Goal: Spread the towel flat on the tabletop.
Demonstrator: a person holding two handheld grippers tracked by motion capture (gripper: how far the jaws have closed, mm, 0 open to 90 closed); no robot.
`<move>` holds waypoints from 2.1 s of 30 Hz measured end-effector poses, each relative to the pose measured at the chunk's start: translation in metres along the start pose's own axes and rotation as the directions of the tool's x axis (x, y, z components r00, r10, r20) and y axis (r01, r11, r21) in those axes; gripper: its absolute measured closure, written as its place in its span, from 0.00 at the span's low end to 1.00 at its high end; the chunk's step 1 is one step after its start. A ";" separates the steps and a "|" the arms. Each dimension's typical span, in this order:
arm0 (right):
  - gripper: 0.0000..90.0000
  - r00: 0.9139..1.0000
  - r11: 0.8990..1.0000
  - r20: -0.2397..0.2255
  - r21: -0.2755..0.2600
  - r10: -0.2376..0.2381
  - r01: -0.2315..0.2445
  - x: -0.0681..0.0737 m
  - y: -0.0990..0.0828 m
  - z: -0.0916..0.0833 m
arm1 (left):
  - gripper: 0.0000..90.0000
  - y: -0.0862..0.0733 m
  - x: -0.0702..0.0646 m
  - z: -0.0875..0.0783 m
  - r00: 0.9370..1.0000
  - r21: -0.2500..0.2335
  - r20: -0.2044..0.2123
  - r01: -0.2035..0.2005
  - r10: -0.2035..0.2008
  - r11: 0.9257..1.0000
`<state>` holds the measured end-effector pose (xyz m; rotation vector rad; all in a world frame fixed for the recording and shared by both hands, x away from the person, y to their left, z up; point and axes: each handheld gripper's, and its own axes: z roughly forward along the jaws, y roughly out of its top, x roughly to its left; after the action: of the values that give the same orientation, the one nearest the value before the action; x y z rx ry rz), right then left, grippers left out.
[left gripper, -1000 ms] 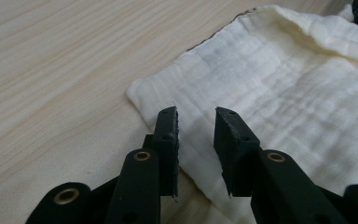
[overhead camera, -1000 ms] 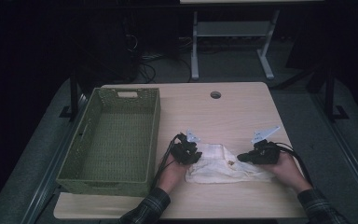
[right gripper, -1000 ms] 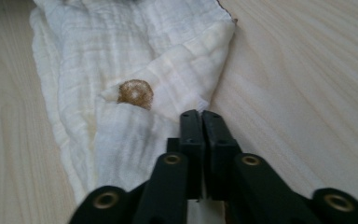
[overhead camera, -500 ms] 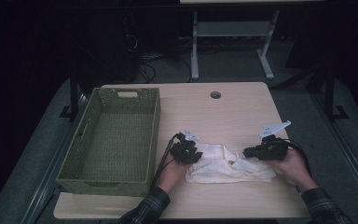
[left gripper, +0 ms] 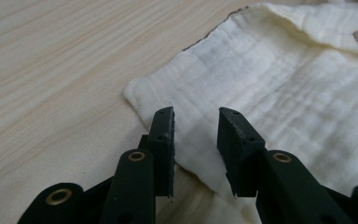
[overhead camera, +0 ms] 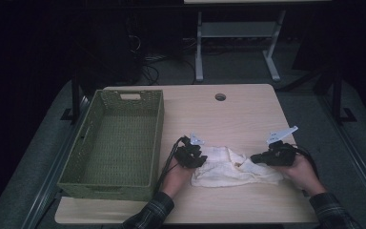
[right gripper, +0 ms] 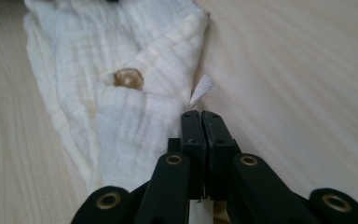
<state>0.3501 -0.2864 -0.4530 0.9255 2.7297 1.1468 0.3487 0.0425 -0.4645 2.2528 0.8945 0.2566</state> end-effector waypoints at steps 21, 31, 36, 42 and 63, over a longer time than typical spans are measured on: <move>1.00 0.995 0.996 0.094 -0.089 0.029 -0.021 -0.014 0.003 -0.021 | 0.61 0.007 0.007 -0.004 1.000 0.003 -0.013 0.026 -0.026 1.000; 1.00 0.993 0.993 0.114 -0.116 0.038 -0.025 -0.021 0.005 -0.026 | 0.63 0.022 0.024 0.006 0.993 -0.022 -0.049 0.104 -0.105 0.994; 1.00 0.992 0.991 0.124 -0.130 0.040 -0.023 -0.025 0.006 -0.027 | 0.79 0.020 0.031 0.016 0.992 -0.019 -0.059 0.108 -0.109 0.994; 1.00 0.989 0.988 0.140 -0.152 0.049 -0.027 -0.030 0.009 -0.032 | 0.97 0.026 0.030 0.016 0.992 -0.048 -0.051 0.109 -0.112 0.993; 1.00 0.973 0.968 0.198 -0.242 0.118 -0.068 -0.079 0.041 -0.038 | 0.97 0.079 0.080 0.004 0.975 -0.186 -0.124 0.159 -0.184 0.970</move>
<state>0.4261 -0.3307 -0.4129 1.0821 2.3478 1.2707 0.4511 0.0523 -0.4202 2.0012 1.0908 0.4021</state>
